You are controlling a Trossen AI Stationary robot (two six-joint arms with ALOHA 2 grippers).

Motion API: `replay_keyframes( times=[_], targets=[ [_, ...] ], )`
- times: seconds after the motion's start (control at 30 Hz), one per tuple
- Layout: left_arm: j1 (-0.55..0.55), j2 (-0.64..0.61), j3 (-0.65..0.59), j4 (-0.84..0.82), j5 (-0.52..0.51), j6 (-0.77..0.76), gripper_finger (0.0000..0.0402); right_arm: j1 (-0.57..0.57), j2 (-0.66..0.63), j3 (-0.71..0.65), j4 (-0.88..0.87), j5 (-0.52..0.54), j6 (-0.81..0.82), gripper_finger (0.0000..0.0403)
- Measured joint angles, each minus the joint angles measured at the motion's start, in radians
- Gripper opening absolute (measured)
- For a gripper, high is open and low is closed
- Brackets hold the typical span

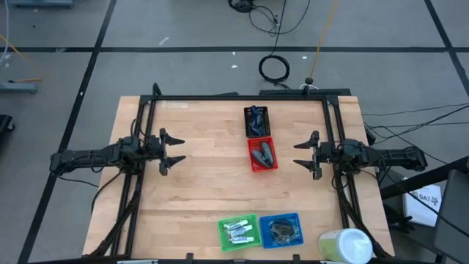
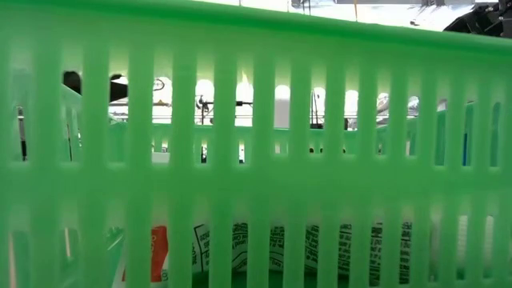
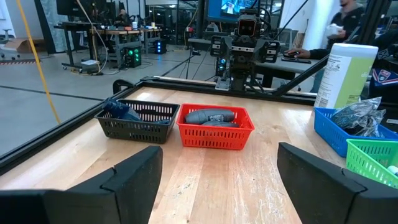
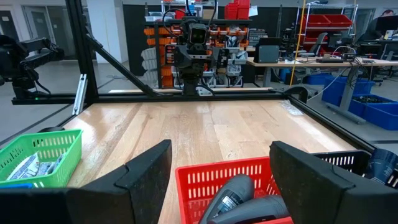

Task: Pick & Place Travel size toiletries
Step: Return to Home Position

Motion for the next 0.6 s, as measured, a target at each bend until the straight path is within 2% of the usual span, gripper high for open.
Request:
replay_keyframes(
  times=[0.33, 0.6],
  targets=[
    [0.000, 0.000, 0.000, 0.000, 0.000, 0.000, 0.0294, 0.000, 0.000, 0.000, 0.000, 0.000, 0.000, 0.0260],
    [0.000, 0.000, 0.000, 0.000, 0.000, 0.000, 0.0305, 0.000, 0.000, 0.000, 0.000, 0.000, 0.000, 0.0260]
  ],
)
